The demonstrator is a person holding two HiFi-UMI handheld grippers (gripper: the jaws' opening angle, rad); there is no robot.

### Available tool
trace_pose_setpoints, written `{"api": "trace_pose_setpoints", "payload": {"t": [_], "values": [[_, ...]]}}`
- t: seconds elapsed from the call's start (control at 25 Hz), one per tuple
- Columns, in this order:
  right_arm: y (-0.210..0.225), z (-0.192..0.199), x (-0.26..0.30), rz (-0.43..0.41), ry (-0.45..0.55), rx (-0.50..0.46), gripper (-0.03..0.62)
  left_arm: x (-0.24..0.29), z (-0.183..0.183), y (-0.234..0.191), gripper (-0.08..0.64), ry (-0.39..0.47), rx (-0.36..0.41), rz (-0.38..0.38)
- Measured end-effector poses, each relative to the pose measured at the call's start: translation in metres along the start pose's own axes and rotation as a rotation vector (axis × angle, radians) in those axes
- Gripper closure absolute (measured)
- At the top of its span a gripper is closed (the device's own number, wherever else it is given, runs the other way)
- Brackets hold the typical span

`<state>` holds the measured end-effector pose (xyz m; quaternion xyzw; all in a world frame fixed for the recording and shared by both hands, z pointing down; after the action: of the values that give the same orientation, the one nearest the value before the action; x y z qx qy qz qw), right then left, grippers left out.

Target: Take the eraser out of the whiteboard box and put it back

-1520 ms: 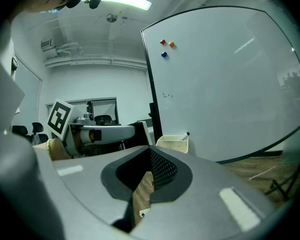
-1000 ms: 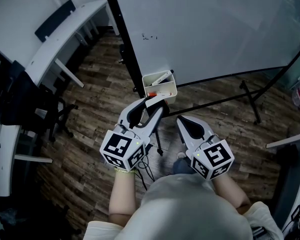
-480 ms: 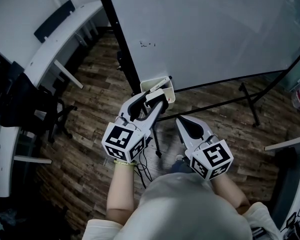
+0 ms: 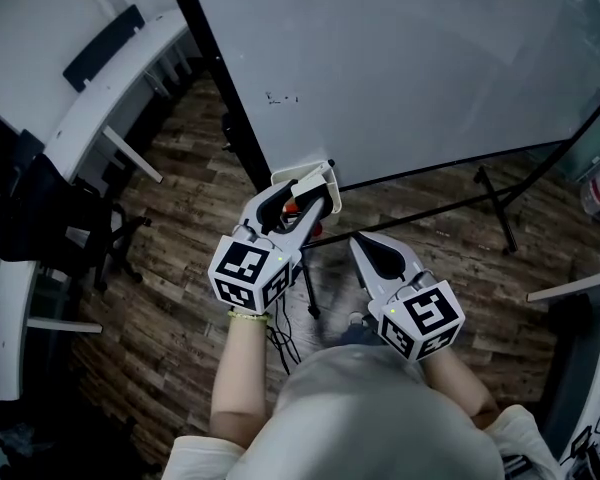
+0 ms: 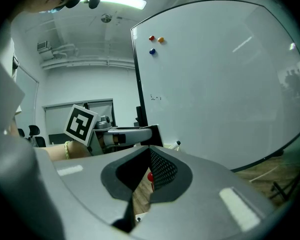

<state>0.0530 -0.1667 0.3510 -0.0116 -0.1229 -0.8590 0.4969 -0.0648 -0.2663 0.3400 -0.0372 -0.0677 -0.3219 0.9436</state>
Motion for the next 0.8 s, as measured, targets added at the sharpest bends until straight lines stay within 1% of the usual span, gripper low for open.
{"api": "trace_pose_setpoints", "payload": {"t": [0.28,0.44,0.8], "values": [[0.007,0.000,0.003,-0.004,-0.002,-0.002,0.584,0.012,0.008,-0.006,0.367,-0.014,0.002,-0.005],[0.011,-0.001,0.006,-0.008,-0.007,-0.003,0.584,0.019,0.013,-0.008,0.365,-0.038,0.012,-0.009],[0.018,-0.001,0.012,-0.013,-0.017,-0.007,0.584,0.032,0.029,-0.008,0.356,-0.079,0.005,-0.001]]}}
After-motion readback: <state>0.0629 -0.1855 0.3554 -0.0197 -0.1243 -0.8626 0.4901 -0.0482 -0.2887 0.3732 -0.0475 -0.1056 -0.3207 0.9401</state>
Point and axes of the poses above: the fingertips, and each gripper's own axes: x forward along the fingers, y to its right, z out of its underside, the point moved 6 cm from there along -x, backward along the fingers
